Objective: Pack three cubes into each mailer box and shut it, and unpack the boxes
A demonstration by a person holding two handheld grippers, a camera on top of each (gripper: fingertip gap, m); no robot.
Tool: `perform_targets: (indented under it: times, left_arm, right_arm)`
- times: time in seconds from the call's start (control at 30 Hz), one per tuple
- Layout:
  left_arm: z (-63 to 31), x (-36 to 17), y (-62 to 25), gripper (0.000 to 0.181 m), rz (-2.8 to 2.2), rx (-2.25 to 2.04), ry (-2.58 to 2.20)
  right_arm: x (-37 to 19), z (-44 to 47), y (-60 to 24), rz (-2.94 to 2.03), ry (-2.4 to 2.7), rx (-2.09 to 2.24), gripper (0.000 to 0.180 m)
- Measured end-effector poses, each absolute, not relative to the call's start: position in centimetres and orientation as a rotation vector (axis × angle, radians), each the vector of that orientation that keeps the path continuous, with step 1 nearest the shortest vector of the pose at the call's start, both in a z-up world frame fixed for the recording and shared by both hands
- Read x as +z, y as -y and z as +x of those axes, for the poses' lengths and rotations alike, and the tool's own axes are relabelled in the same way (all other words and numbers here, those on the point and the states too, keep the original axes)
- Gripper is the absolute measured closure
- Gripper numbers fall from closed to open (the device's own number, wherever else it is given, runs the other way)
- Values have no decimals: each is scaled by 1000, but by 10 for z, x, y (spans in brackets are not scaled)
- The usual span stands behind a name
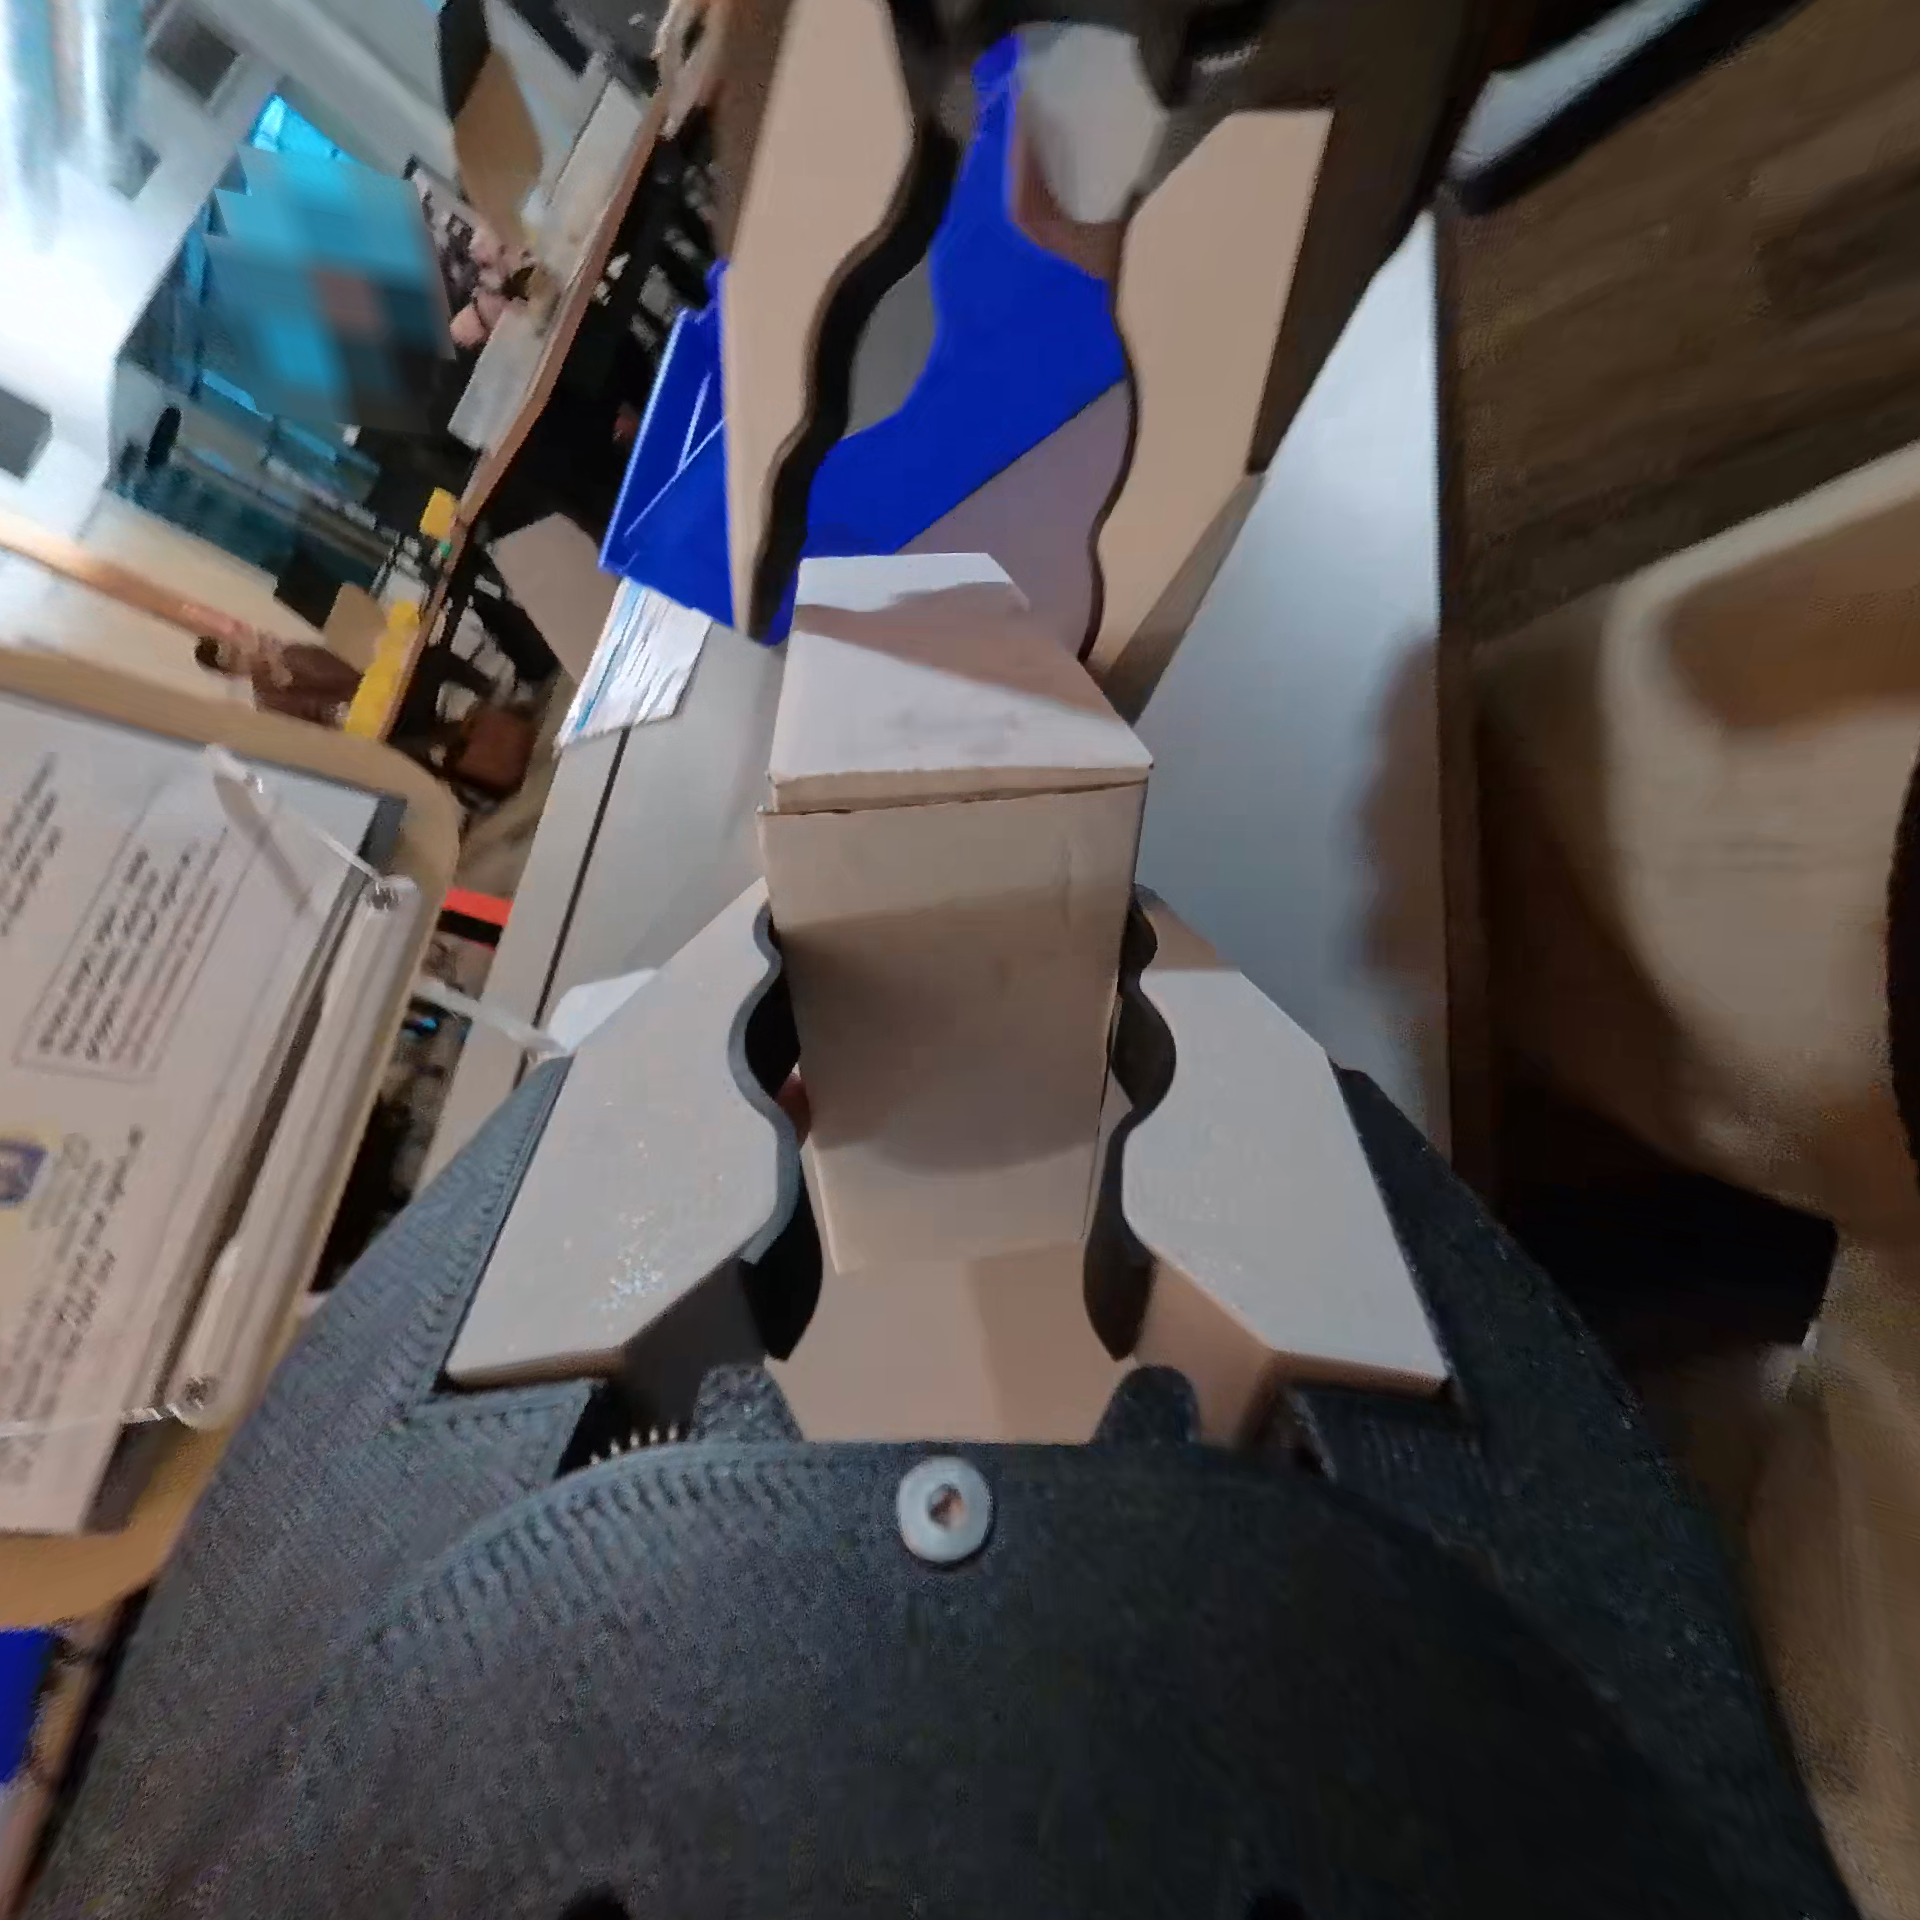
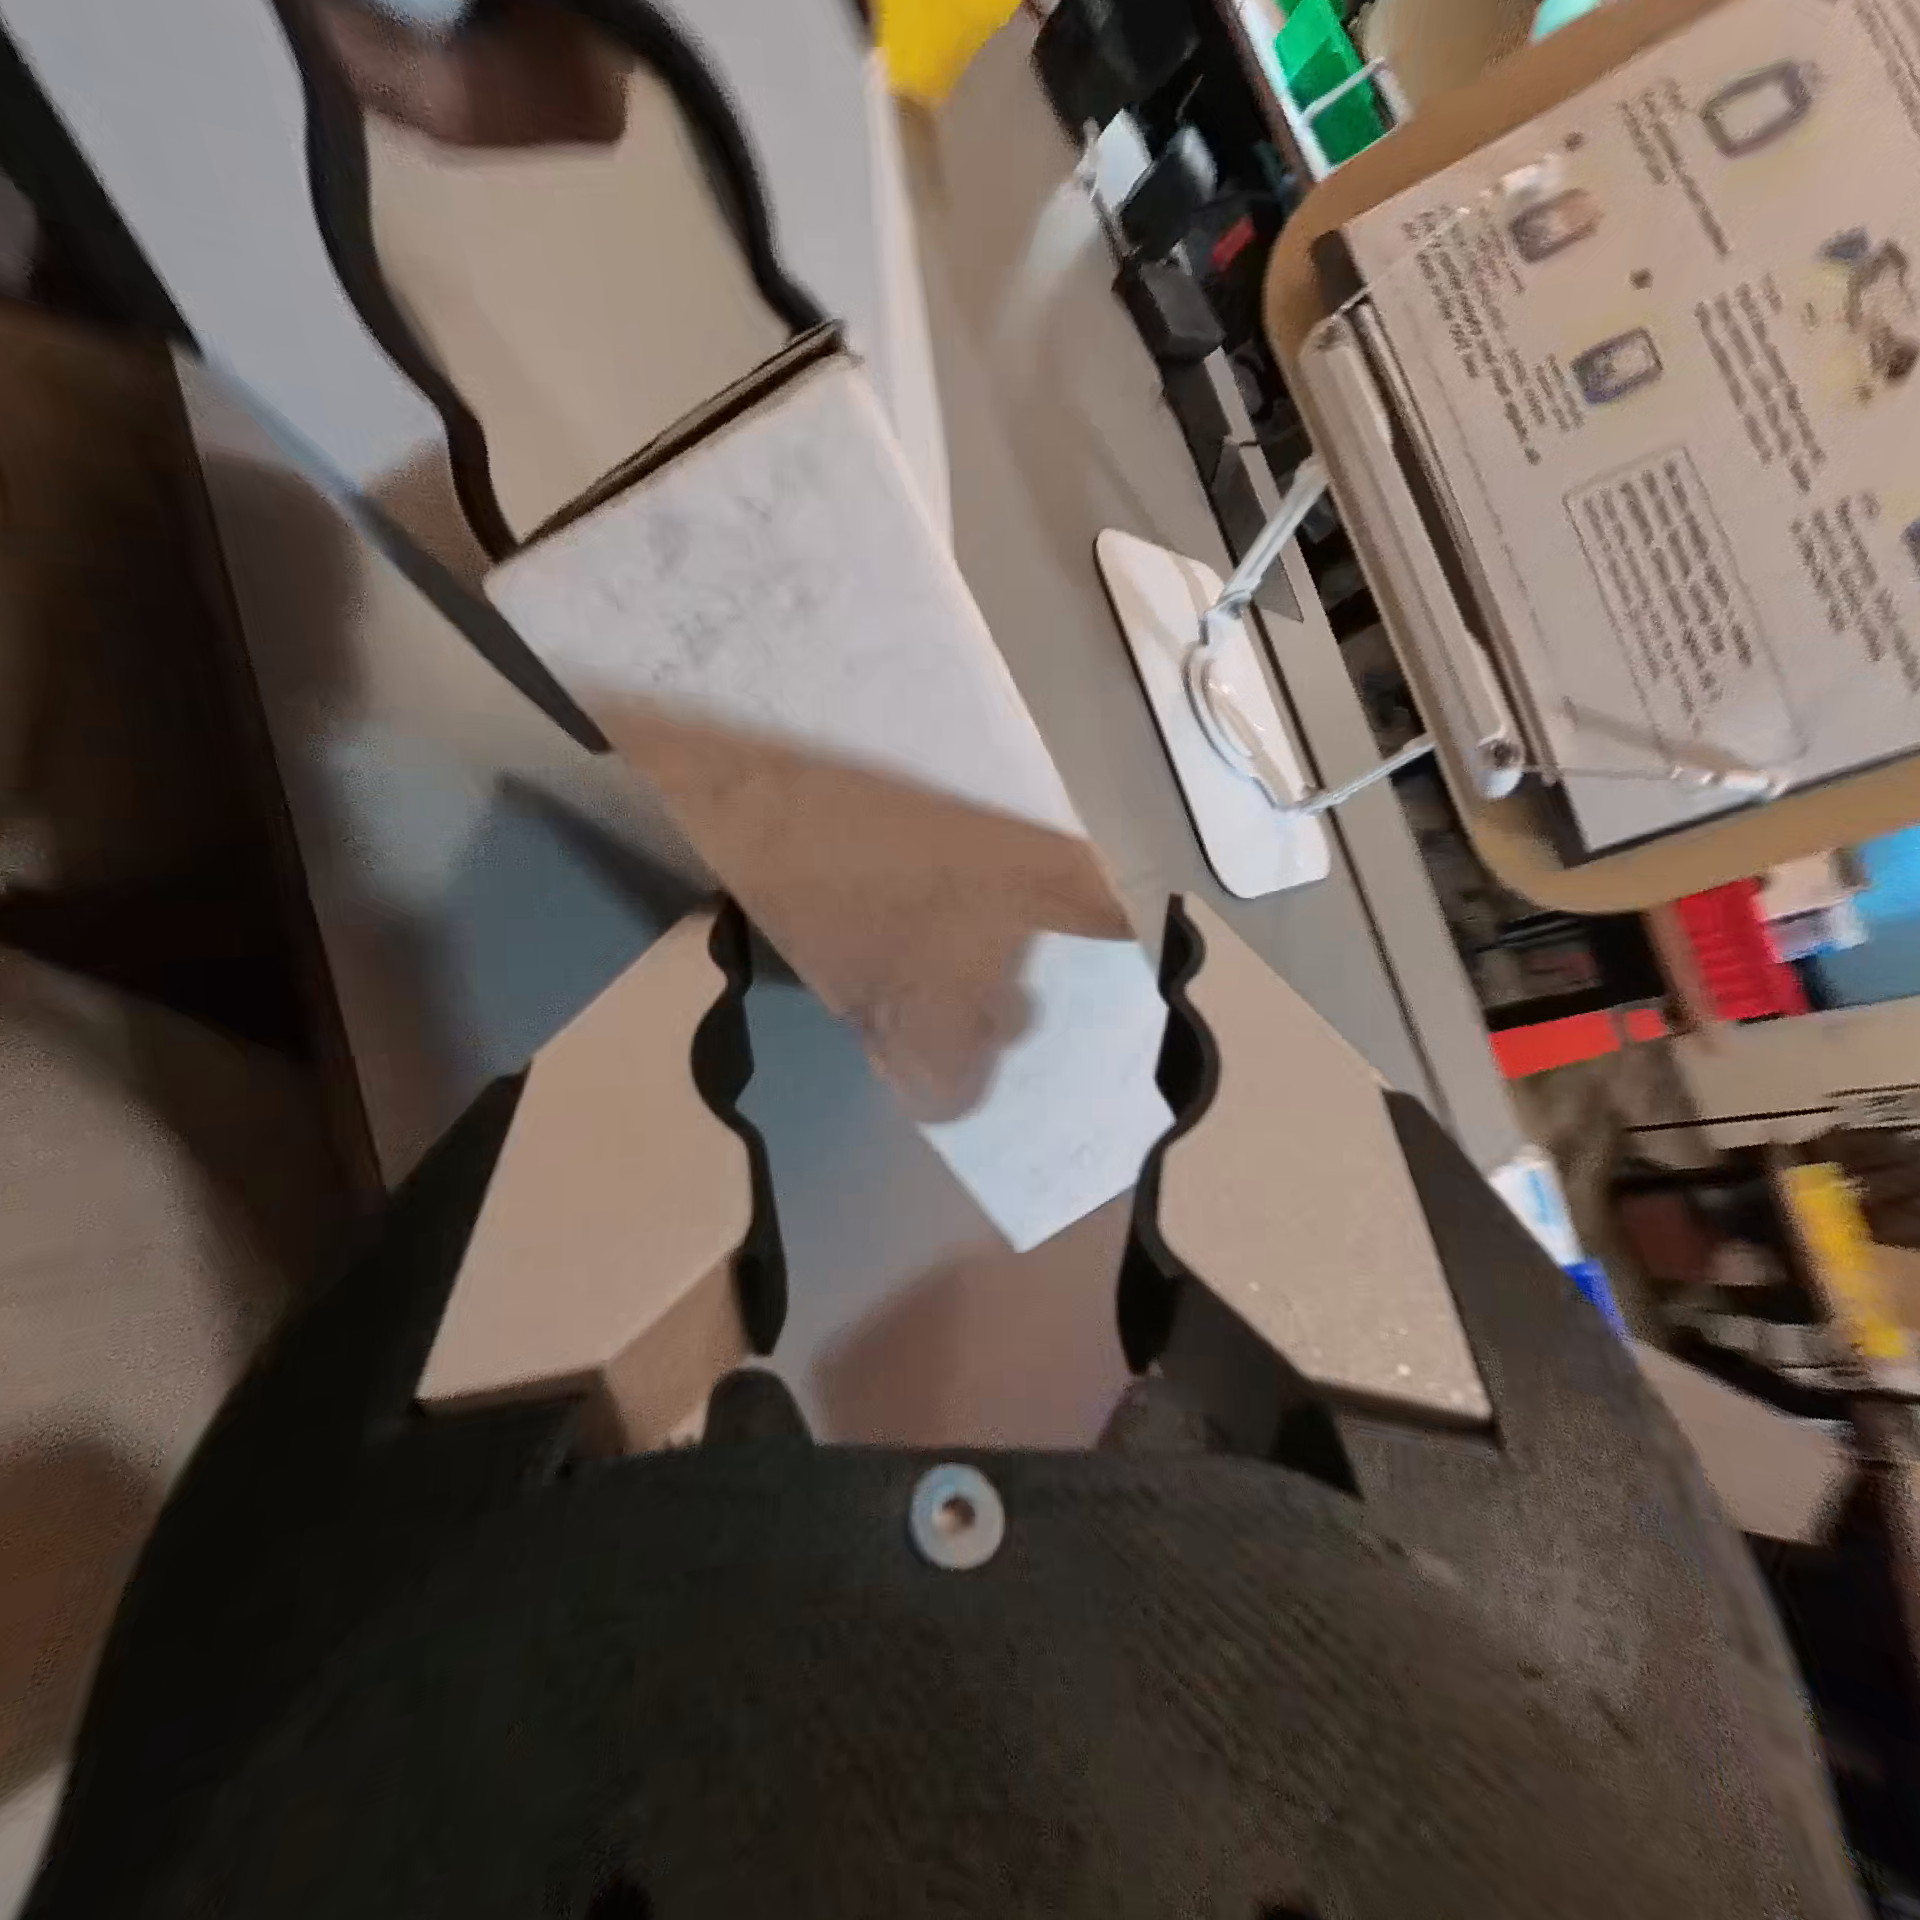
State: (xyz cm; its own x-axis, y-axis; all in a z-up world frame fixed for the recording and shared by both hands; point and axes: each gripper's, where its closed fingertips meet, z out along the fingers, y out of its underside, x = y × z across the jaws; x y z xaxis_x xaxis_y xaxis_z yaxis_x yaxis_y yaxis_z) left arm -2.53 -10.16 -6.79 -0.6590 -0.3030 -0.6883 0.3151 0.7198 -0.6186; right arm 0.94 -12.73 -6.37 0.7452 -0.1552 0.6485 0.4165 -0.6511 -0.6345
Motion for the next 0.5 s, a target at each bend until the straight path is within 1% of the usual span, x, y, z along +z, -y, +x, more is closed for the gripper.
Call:
perform_targets:
  times: [0.1, 0.13, 0.17, 0.27, 0.33, 0.47, 0.5]
  left_arm:
    - [-37, -74, 111, 122, 146, -875, -2094]
    - [-40, -75, 114, 122, 178, -862, -2090]
    - [-41, -76, 115, 122, 201, -846, -2085]
    - [-39, -77, 114, 122, 202, -833, -2062]
    - [-32, -62, 115, 118, 102, -910, -1985]
    - [-24, -13, 106, 121, -168, -1219, -1811]
    - [-24, -5, 102, 144, -235, -1309, -1799]
  right_arm:
    - [-76, 3, 127, -2194, 418, -1088, 99]
    - [-80, -2, 125, -2199, 497, -1146, 103]
    - [-83, -6, 123, -2192, 572, -1196, 112]
    - [-85, -4, 123, -2195, 617, -1294, 115]
    - [-78, 3, 127, -2201, 550, -1306, 116]
    - [-37, 18, 145, -2107, 352, -1316, 115]
    - [-21, 26, 154, -2070, 308, -1376, 116]
